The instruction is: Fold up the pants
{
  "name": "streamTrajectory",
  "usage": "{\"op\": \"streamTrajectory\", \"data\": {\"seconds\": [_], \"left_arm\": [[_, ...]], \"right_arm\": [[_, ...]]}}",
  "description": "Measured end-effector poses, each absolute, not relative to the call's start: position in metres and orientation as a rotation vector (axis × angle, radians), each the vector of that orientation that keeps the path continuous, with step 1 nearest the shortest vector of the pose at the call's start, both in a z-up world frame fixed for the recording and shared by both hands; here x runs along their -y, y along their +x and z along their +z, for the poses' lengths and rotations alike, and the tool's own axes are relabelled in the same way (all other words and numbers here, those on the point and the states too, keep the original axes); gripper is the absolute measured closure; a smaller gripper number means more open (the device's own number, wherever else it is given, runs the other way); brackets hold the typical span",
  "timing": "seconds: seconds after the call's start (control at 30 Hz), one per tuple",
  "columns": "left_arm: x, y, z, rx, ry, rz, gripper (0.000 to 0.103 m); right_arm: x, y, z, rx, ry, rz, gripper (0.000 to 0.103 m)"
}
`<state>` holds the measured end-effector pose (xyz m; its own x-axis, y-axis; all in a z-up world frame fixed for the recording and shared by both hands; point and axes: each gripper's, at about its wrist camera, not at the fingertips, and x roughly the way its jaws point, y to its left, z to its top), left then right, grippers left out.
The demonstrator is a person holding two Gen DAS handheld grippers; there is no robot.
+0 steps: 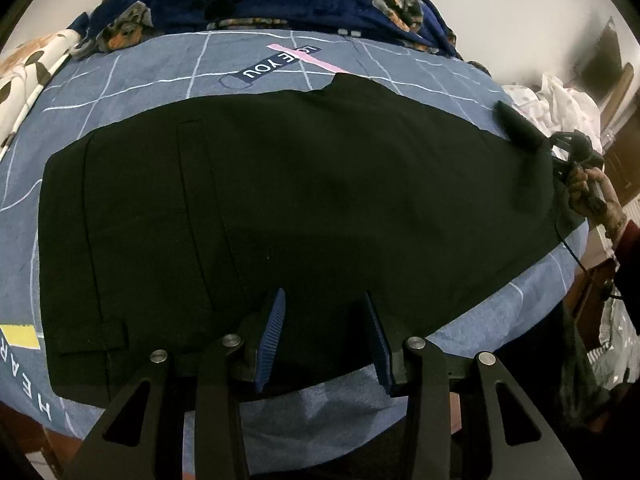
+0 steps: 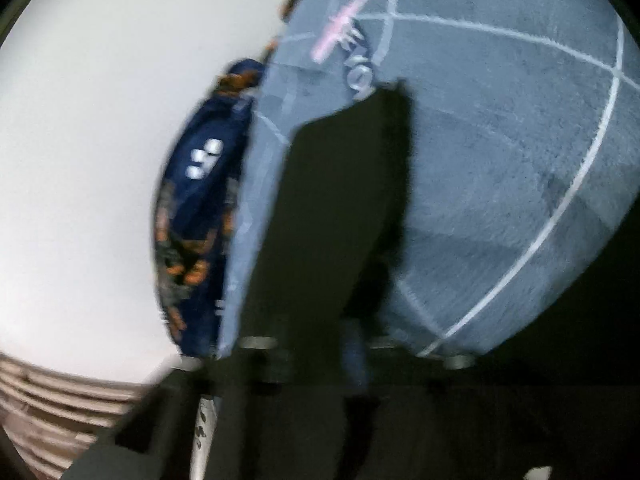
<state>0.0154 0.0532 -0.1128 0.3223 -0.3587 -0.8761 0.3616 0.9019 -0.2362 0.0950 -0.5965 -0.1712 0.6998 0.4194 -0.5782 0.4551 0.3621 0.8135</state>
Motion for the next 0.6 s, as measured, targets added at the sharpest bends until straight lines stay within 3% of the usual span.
{"op": "streamTrajectory", "data": {"seconds": [0.23,0.4,0.6], "left_arm": [[-0.056,0.017,-0.113,-1.155,-0.015,-0.476,0.060],[-0.059,0.019,-0.114,-1.156,-0.043,-0.486,0.061],[-0.054,0.017,-0.112,-1.152,-0.004,-0.481,0.060]], "right_arm": [[0.631,0.005,-0.101,-0.652,1.147,-0.075,0.098],[0.635,-0.068,-0.140,-0.729,1.202,-0.170,0.098],[0.635,-0.098,-0.173,-0.691,1.310,-0.186,0.100]]}}
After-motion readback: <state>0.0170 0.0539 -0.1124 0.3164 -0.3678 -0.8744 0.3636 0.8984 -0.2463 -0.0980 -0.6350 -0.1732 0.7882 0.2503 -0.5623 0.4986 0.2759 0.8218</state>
